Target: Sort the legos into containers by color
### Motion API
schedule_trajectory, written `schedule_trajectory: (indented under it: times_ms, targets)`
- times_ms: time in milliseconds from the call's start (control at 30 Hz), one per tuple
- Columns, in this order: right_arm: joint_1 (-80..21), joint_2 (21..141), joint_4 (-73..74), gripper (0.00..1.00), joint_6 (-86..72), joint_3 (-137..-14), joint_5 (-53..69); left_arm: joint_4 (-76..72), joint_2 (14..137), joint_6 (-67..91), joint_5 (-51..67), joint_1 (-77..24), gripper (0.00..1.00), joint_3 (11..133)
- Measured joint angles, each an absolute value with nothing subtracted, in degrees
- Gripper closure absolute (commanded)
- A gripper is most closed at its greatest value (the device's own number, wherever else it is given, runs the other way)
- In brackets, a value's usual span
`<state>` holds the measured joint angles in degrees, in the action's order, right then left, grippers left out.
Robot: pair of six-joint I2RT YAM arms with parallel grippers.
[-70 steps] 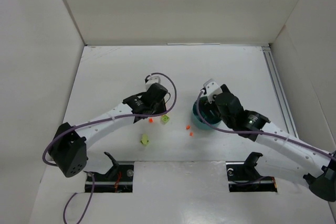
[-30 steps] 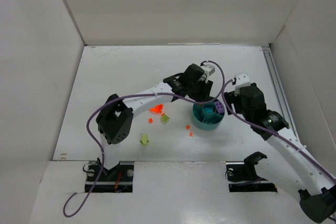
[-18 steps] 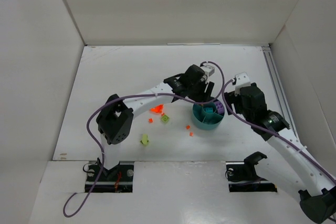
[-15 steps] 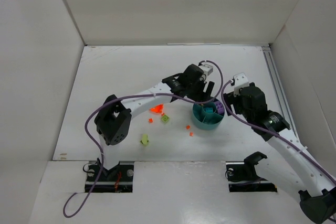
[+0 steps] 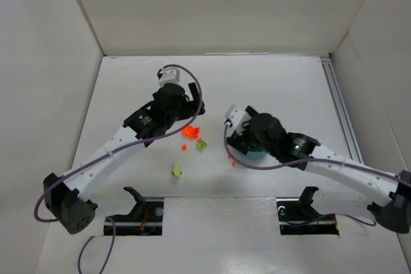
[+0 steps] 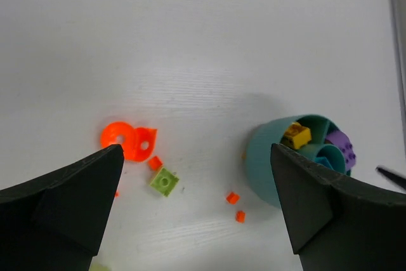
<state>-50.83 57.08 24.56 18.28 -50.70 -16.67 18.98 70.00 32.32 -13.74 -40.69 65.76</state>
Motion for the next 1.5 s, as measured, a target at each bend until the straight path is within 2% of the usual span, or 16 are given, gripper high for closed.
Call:
schedule_trajectory:
  times_ms: [267, 467, 600, 1033, 1233, 1400, 1500]
  targets:
    - [-69.84, 79.15, 13.06, 0.1, 26.65, -55.66, -10.0, 33.74, 57.69, 49.32, -21.45, -38.15, 0.0, 51.51]
    - [-72.07, 88.01, 4.45, 0.1, 31.16, -57.28, 0.51, 38.98, 43.31, 56.97, -21.47, -38.15, 0.0, 43.13]
    - [-71.94, 94.45, 0.54, 0.1, 32.56, -60.53, 4.1, 40.18, 37.1, 59.44, -21.52, -38.04, 0.0, 42.09]
    - [-72.03, 106.41, -2.59, 0.12, 33.85, -66.37, 6.66, 39.79, 39.77, 60.07, -21.8, -37.76, 0.0, 42.02]
    - [-72.05, 107.33, -3.14, 0.25, 33.87, -67.16, 7.6, 38.94, 39.94, 59.42, -21.65, -37.76, 0.0, 42.0]
    - [-72.05, 107.33, -3.49, 0.26, 33.74, -67.16, 8.64, 38.68, 39.03, 59.37, -21.45, -37.76, 0.0, 41.71]
    - [-72.03, 107.33, -3.51, 0.32, 33.63, -67.16, 9.5, 38.57, 38.44, 59.07, -21.39, -37.76, 0.0, 41.58]
